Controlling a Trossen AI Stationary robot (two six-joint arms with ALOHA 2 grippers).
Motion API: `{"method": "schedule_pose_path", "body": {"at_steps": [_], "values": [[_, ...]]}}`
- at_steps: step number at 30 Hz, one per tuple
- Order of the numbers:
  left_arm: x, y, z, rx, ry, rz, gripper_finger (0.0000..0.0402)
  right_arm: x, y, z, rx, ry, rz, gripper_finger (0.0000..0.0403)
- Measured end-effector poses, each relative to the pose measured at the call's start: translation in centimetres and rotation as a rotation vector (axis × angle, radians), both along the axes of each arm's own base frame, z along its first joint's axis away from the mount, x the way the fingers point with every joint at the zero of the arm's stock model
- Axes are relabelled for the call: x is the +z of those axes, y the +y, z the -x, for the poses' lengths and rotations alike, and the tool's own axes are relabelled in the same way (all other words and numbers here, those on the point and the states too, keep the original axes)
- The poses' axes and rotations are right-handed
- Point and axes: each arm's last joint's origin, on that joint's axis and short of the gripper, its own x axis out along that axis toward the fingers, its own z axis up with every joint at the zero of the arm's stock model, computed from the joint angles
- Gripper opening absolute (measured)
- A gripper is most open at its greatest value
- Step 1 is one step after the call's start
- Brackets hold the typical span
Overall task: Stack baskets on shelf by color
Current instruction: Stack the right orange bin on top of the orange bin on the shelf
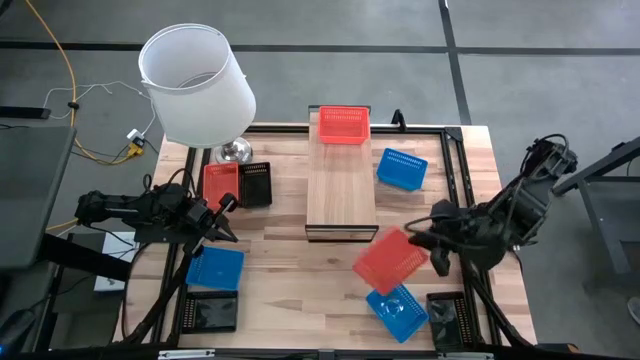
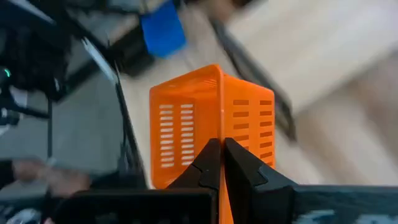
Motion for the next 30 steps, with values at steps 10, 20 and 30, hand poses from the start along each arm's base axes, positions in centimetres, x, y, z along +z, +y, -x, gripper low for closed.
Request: {"method": "schedule_pose_path", "body": {"at_steps": [10,20,30], "values": [[0.0,0.0,0.0,0.001,-0.001,0.000,0.0001,3.3,-6.6,-1.9,-0.512,-0.305,0.289,0.0000],[0.0,0.0,0.0,0.000,0.000,0.000,0.0001,4.3,-14.2,-5.7,-0.605,-0.328,0.312,0.0000],[0.0,0.0,0.0,0.000,0.000,0.000,0.0001,1.3,-20.4,-10.9,-0.586,-0.274,0.231,0.0000]]}}
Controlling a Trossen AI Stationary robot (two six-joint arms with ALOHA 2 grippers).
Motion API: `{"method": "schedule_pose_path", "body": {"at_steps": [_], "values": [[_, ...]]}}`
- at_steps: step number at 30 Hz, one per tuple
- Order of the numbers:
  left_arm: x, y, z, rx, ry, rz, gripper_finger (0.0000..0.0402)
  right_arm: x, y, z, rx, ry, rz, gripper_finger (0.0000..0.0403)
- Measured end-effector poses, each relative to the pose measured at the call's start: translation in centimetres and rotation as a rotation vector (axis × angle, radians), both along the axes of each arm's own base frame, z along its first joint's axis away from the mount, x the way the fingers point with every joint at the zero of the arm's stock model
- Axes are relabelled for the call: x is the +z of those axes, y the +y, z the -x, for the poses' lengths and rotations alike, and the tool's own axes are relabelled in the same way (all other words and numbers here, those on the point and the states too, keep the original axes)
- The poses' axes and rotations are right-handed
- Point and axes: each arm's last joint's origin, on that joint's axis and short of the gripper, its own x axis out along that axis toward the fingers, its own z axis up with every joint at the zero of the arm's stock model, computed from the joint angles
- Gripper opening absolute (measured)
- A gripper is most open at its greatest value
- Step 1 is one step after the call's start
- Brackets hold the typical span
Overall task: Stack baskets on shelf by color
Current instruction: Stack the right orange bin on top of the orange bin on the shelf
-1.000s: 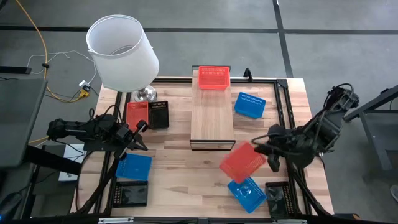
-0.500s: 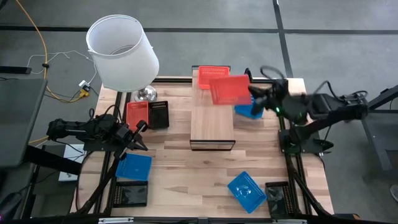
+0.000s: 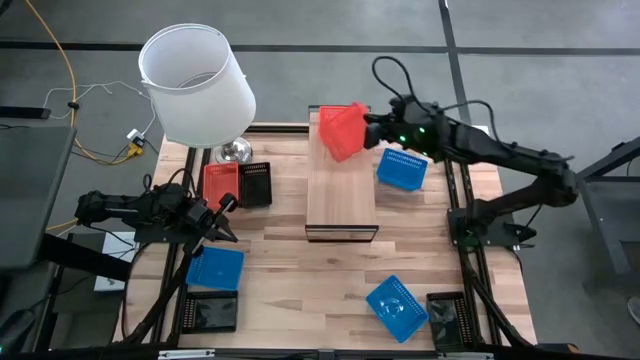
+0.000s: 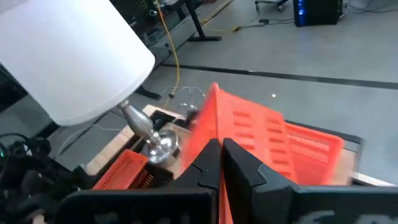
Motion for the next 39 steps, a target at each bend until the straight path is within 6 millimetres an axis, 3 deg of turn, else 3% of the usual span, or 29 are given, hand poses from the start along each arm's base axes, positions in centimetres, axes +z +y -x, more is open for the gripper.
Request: {"method": "schedule_pose_path", "body": {"at_steps": [9,29,39], "values": [[0.0,0.0,0.0,0.000,0.000,0.000,0.0001,-0.9,-2.8,-1.6,-0.010,-0.057,-0.013,0.0000],[0.0,0.0,0.0,0.000,0.000,0.000,0.0001,0.1,-4.5,-1.2,-0.132,-0.183,0.028,0.0000],[0.0,0.0,0.0,0.000,0.000,0.000,0.0001,0.1,-5.0,-1.8,-0.104,-0.191,0.073,0.0000]]}}
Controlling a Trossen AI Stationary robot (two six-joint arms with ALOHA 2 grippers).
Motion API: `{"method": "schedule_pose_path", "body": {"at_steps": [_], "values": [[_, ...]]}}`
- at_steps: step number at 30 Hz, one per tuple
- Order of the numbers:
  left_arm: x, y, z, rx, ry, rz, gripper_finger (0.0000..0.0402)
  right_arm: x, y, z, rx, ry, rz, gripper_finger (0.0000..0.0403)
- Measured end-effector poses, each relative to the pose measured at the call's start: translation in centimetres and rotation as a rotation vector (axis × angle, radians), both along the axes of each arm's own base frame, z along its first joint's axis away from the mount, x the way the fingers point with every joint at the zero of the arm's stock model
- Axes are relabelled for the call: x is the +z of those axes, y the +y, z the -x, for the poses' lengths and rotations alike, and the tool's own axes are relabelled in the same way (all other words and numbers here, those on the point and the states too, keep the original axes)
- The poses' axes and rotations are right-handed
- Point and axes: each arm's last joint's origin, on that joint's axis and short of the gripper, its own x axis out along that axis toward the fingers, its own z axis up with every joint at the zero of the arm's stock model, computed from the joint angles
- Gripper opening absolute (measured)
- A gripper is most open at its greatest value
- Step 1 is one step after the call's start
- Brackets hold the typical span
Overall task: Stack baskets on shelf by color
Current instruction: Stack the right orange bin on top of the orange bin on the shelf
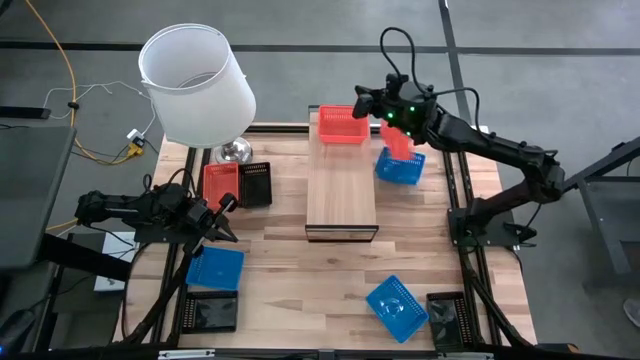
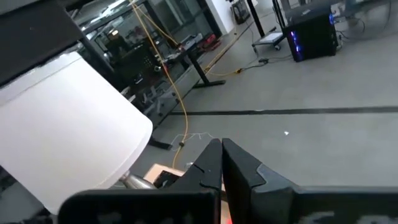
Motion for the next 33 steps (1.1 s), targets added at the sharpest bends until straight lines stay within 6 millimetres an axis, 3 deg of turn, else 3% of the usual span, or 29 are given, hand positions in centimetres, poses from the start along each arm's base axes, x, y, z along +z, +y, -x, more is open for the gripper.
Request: {"method": "schedule_pose_path", "body": {"at_steps": [10,16,23,28,33], "values": [[0.0,0.0,0.0,0.000,0.000,0.000,0.0001,1.8,2.6,2.3,0.080,0.083,0.082,0.0000],[0.0,0.0,0.0,0.000,0.000,0.000,0.0001,1.2,4.6,4.6,0.113,0.273,0.034,0.0000],[0.0,0.0,0.0,0.000,0.000,0.000,0.0001,-1.9,5.1,8.7,-0.194,0.636,-0.166,0.0027],[0.0,0.0,0.0,0.000,0.000,0.000,0.0001,-5.4,3.9,10.3,-0.390,0.782,-0.278,0.0104],[0.0,0.0,0.0,0.000,0.000,0.000,0.0001,-10.5,1.9,11.6,-0.538,0.815,-0.405,0.0185]]}}
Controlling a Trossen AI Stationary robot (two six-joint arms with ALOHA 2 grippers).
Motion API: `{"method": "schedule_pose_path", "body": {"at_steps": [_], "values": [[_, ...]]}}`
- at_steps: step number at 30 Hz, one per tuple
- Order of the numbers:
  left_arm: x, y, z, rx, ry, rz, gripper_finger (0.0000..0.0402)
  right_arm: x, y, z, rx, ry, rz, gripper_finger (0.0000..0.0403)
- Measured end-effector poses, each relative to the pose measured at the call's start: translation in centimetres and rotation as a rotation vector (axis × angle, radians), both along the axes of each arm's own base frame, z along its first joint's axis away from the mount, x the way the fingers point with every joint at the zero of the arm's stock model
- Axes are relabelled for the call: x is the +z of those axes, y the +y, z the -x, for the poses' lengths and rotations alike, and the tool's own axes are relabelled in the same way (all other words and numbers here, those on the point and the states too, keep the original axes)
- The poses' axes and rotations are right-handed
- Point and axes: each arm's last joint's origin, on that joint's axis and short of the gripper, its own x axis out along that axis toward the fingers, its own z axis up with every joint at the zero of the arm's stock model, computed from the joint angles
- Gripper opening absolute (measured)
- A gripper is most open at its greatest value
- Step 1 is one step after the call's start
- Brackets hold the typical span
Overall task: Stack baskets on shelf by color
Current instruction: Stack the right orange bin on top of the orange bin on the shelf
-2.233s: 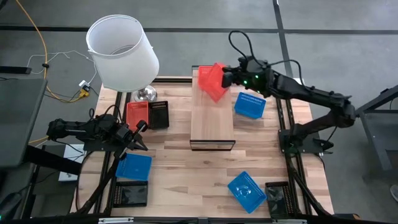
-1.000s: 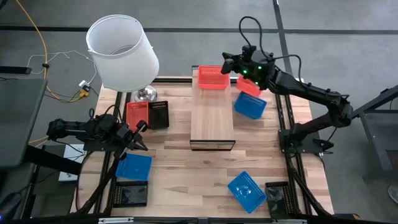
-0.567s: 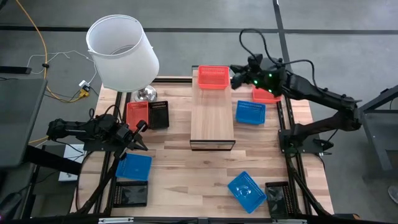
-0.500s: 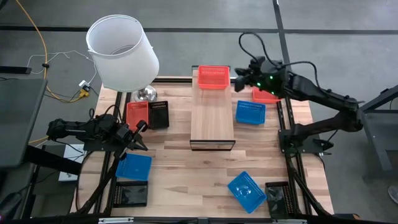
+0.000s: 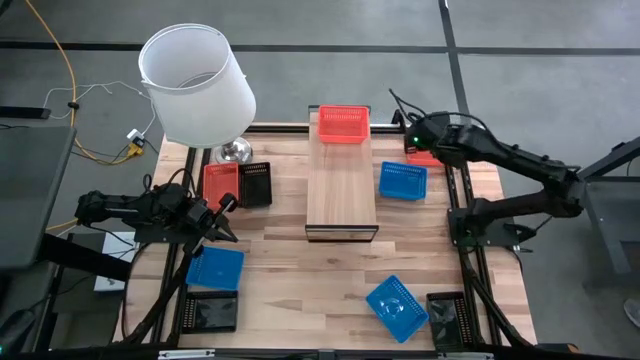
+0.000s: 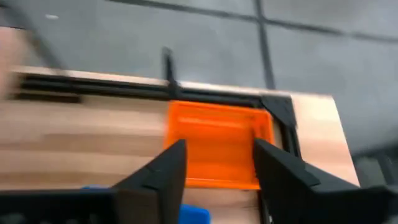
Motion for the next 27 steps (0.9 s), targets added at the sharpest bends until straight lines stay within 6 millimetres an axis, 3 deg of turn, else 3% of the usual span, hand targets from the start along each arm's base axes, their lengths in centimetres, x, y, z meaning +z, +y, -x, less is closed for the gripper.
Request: {"method": "schedule_pose_path", "body": {"at_steps": [4,11,20,27], "values": [[0.0,0.0,0.0,0.000,0.000,0.000,0.0001,-3.8,-1.4,1.6,-0.128,0.010,-0.048,0.0220],[0.0,0.0,0.0,0.000,0.000,0.000,0.0001,-8.0,-2.7,3.4,-0.263,-0.025,-0.024,0.0226],[0.0,0.0,0.0,0.000,0.000,0.000,0.0001,-11.1,-2.6,5.4,-0.396,0.027,0.014,0.0226],[0.0,0.0,0.0,0.000,0.000,0.000,0.0001,-12.9,-2.9,6.1,-0.406,-0.042,-0.015,0.0226]]}}
